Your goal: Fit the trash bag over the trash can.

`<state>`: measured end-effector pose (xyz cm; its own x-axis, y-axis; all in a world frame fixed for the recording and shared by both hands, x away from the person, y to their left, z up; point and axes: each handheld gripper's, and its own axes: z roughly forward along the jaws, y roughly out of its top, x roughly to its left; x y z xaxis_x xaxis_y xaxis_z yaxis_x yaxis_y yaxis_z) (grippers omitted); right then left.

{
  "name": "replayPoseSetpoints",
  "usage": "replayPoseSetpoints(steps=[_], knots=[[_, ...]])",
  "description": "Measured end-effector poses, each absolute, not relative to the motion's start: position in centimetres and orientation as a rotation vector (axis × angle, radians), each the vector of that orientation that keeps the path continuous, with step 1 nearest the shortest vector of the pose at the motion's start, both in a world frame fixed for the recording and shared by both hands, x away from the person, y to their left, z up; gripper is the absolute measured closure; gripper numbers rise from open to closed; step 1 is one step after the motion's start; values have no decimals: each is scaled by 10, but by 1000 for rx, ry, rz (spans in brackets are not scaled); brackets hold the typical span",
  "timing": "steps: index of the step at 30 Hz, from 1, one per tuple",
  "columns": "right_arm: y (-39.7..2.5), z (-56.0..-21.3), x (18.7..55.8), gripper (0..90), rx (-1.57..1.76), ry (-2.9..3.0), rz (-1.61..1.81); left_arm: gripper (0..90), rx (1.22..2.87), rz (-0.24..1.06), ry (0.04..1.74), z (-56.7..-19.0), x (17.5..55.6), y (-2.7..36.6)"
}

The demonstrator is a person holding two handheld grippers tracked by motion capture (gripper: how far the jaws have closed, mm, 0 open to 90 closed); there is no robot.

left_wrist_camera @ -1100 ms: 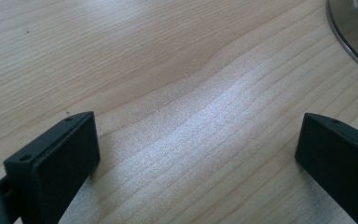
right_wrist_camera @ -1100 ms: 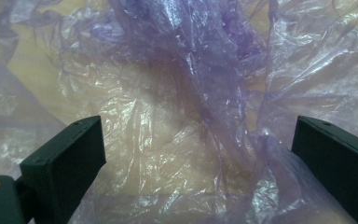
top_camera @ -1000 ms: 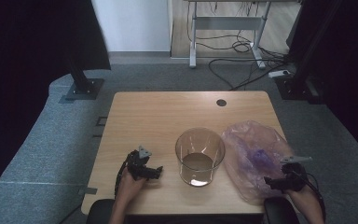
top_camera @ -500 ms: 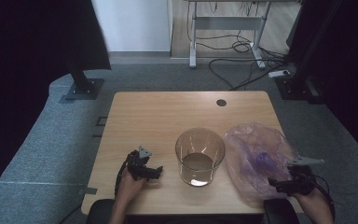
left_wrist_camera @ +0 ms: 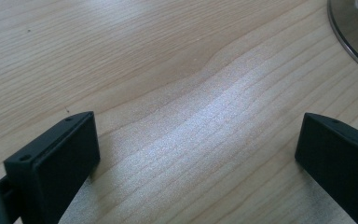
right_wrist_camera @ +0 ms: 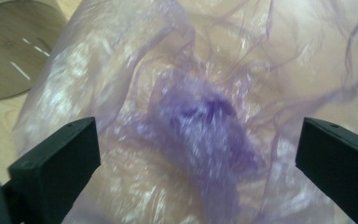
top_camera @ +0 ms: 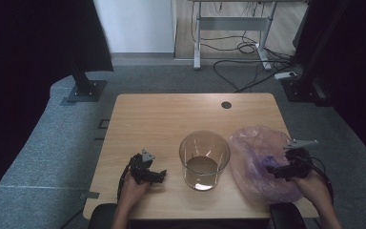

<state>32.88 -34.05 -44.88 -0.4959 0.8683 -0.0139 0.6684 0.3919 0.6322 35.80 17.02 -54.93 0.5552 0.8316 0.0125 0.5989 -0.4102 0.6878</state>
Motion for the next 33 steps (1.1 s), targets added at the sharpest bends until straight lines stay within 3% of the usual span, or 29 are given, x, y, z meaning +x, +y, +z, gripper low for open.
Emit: replayPoseSetpoints(steps=[8,11,27,32,33], knots=[[-335,-452,357,0,1334,2332,752,0,2152,472,1144,-549,358,170],[-333,-459,369,60,1348,2357,693,0,2153,472,1144,-549,358,170],[-309,-501,392,20,1350,2547,482,0,2152,472,1145,-549,358,170],[-310,-515,395,81,1407,2569,516,0,2152,472,1145,-549,358,170],[-311,-520,394,142,1428,2561,525,0,2151,472,1146,-549,358,170]])
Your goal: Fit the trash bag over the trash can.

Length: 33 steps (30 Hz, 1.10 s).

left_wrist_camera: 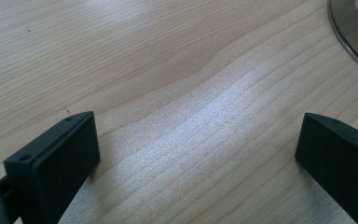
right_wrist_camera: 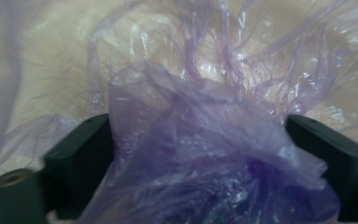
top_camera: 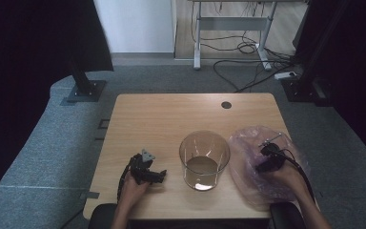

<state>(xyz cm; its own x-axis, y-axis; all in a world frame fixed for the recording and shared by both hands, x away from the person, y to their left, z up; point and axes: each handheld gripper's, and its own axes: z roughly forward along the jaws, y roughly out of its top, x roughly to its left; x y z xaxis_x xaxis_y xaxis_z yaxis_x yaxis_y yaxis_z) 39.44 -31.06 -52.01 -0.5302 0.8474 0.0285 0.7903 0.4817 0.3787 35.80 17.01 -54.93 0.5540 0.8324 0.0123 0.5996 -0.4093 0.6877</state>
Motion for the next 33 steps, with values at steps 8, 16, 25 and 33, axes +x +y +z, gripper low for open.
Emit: replayPoseSetpoints(steps=[8,16,25,33], knots=[[-314,-523,392,371,1410,2524,544,0,2150,473,1148,-549,358,170],[-316,-518,391,791,1401,2567,537,0,2149,473,1151,-549,358,170],[-318,-499,388,812,1386,2599,619,0,2147,475,1153,-549,358,169],[-317,-476,385,810,1346,2598,679,0,2148,476,1152,-549,358,169]])
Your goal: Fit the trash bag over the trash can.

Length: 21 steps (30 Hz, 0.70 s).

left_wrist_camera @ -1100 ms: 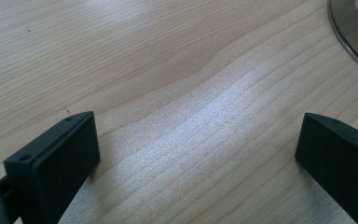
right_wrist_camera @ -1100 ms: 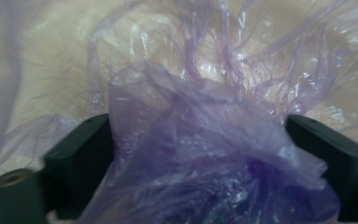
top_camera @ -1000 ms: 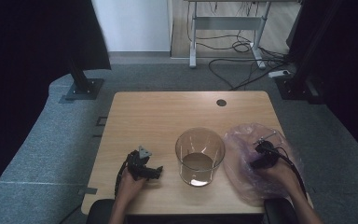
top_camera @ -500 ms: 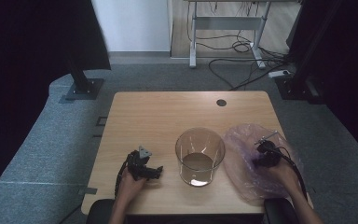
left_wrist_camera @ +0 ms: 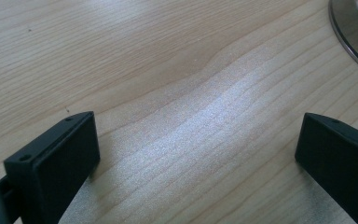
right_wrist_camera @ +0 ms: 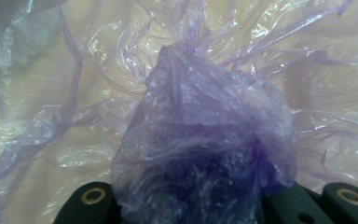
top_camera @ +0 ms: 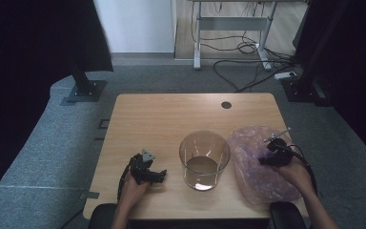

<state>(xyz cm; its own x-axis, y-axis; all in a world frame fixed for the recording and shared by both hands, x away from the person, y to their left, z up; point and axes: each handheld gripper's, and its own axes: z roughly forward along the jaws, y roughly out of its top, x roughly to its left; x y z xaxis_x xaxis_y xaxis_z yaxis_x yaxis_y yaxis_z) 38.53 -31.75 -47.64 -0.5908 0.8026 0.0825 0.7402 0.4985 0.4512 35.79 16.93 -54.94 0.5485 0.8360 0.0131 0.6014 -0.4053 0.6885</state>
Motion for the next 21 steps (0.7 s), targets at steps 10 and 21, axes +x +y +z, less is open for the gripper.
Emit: replayPoseSetpoints(steps=[10,21], knots=[[-318,-449,382,809,1296,2586,708,0,2147,476,1152,-549,358,169],[-317,-422,378,808,1242,2580,720,0,2144,476,1154,-550,358,169]])
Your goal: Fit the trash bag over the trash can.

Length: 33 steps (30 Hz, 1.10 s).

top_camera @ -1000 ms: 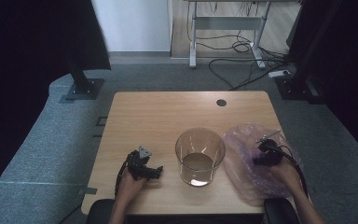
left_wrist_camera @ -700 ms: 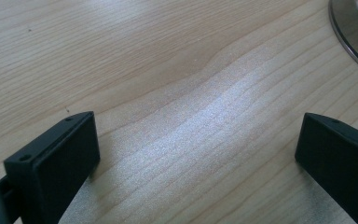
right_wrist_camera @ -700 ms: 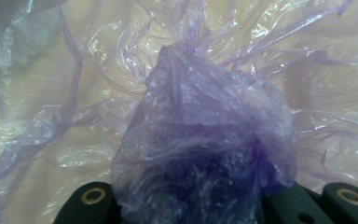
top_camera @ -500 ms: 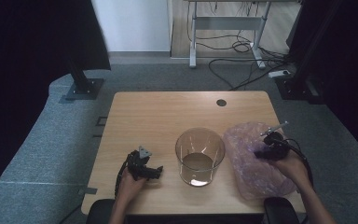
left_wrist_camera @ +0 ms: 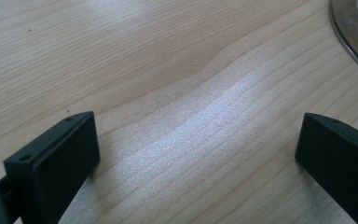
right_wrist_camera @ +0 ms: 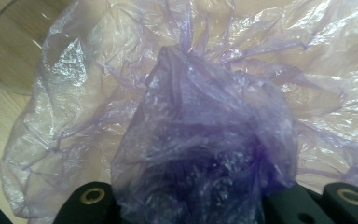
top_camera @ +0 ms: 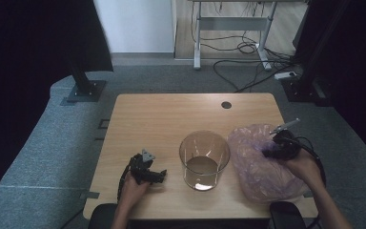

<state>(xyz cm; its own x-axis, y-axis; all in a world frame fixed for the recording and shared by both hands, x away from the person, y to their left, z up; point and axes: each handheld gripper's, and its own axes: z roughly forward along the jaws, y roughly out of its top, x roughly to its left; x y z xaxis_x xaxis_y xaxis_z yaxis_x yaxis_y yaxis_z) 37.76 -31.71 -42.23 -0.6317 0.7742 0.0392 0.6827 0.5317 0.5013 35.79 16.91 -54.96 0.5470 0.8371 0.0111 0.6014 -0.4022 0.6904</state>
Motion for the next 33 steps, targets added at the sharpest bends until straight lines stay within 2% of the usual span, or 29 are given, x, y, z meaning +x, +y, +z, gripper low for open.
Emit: replayPoseSetpoints(steps=[33], knots=[[-322,-335,377,809,1158,2531,818,0,2144,477,1156,-549,358,169]])
